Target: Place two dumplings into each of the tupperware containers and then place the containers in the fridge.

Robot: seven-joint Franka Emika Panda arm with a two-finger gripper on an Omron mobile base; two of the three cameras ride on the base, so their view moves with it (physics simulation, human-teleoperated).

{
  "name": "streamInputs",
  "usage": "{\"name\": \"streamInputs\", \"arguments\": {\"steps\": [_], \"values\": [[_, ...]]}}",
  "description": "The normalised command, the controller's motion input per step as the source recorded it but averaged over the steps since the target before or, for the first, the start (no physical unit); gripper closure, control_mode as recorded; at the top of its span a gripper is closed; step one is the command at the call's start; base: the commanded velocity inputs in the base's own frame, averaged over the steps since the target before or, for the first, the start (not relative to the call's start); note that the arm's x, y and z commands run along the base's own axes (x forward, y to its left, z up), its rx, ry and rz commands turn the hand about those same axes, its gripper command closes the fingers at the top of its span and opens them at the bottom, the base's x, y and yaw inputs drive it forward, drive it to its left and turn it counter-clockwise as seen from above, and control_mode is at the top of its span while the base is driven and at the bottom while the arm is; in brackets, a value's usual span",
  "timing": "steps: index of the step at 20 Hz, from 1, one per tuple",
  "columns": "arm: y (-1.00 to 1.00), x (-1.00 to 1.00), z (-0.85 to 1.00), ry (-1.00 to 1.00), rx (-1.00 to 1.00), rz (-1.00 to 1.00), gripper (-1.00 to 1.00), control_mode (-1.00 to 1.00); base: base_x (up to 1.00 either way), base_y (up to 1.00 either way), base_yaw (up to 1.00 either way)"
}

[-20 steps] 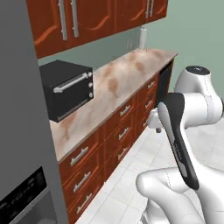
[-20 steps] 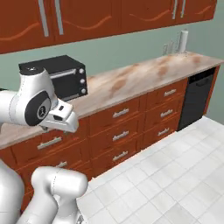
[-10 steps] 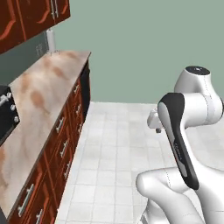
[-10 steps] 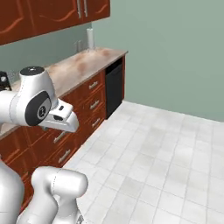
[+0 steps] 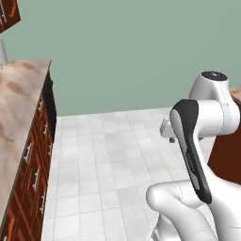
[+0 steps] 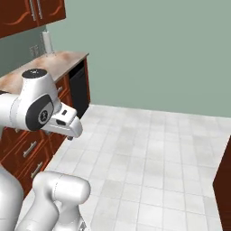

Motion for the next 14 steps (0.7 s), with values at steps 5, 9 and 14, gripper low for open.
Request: {"name": "streamInputs", "arguments": {"steps": [5, 9, 14], "values": [[0.00, 0.00, 0.00, 0.00, 0.00, 0.00, -1.00, 1.00, 0.93, 0.01, -0.01], [0.00, 0.00, 0.00, 0.00, 0.00, 0.00, -1.00, 1.00, 1.00, 0.14, -0.10], [0.00, 0.00, 0.00, 0.00, 0.00, 0.00, -1.00, 1.00, 1.00, 0.66, -0.30]]}}
